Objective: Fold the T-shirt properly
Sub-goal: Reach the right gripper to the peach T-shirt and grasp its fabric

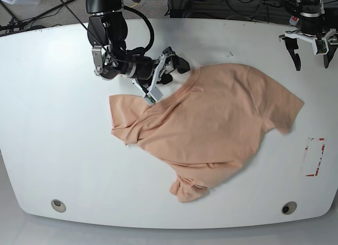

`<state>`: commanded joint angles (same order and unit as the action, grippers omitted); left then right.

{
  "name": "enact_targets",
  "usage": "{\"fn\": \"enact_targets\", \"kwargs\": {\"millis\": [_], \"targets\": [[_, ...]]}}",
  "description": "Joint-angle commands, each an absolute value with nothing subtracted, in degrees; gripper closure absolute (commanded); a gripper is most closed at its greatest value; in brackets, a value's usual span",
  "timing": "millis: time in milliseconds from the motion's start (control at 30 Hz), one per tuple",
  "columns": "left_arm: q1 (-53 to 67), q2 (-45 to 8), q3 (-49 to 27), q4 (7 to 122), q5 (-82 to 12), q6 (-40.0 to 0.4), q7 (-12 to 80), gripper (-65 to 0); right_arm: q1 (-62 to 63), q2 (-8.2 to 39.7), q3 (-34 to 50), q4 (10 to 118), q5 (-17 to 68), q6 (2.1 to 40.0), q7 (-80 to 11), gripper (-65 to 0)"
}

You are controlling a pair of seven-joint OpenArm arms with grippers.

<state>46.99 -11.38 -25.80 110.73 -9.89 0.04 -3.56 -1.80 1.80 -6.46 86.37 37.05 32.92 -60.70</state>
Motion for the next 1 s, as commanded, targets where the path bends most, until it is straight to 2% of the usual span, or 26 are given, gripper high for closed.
{"fn": "enact_targets", "kwargs": {"millis": [267,500,733,1000], "targets": [[47.0,-11.3,-25.7,110.7,-9.8,0.0,-3.6,-50.6,1.4,2.4,-14.5,80.1,37.1,32.6,-56.7,-45.3],[47.0,-11.3,-25.6,110.6,-9.8,0.0,-3.6,-50.6,1.8,2.9,-18.7,78.5,37.1,25.6,-51.0,-45.3],[47.1,-11.3,-25.6,110.4,-9.8,0.0,-3.6,-50.6,1.3,3.2,-18.5,78.5,37.1,23.0,-47.8,-45.2],[47.3,-11.3,-25.6,109.6,-9.8,0.0,-3.6,-50.6,0.6,3.2,-18.4,78.4,37.1,17.3,-44.0,-44.2]]}}
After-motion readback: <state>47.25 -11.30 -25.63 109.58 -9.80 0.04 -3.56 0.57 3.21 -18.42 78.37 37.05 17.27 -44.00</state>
